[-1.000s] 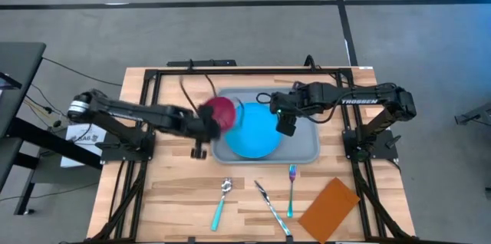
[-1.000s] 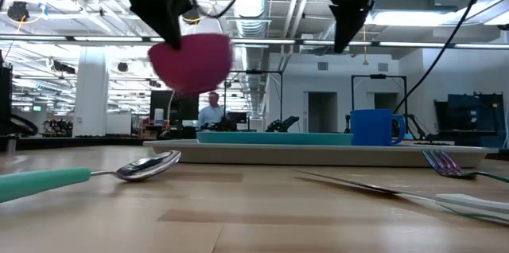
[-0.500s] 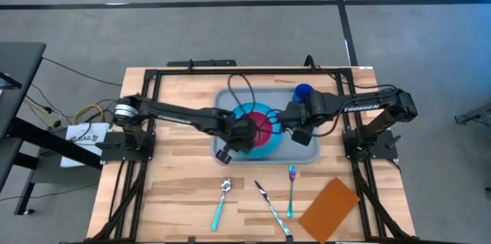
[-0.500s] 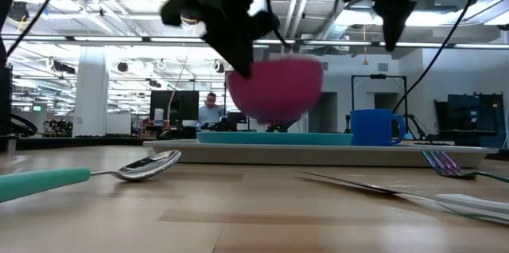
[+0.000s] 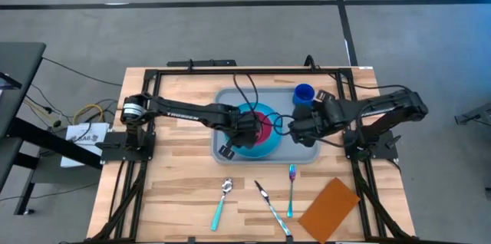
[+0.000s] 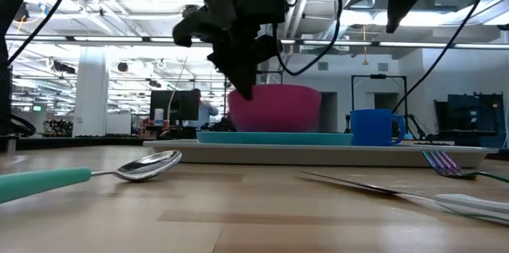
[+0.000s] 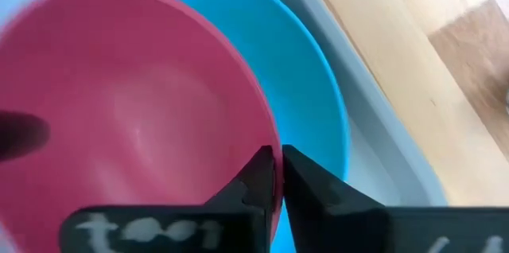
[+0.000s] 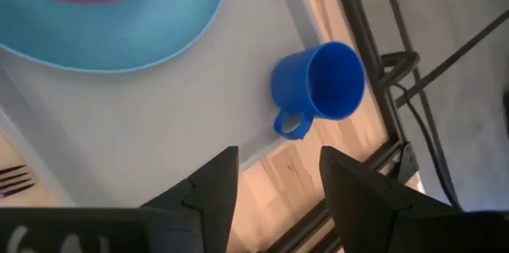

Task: Set up tray
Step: Put the pink bowl on the blue plate, then put the brown napkin on the tray to the right of the blue plate

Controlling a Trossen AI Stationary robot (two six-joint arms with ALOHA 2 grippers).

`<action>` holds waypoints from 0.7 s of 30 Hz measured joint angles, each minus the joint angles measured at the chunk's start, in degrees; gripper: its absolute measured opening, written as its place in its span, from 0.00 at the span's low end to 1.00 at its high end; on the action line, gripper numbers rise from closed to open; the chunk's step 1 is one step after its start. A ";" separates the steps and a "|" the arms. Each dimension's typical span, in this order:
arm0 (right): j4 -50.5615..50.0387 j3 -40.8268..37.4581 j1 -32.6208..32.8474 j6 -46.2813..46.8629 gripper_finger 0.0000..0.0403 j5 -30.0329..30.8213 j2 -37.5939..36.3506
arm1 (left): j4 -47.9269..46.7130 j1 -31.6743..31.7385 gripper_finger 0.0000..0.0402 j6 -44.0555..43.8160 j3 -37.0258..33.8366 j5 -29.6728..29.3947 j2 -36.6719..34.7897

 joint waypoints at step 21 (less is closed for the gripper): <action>-0.44 -0.04 3.84 5.01 0.42 0.42 -0.55 | -3.00 -0.12 0.22 -4.47 0.62 -8.15 -0.49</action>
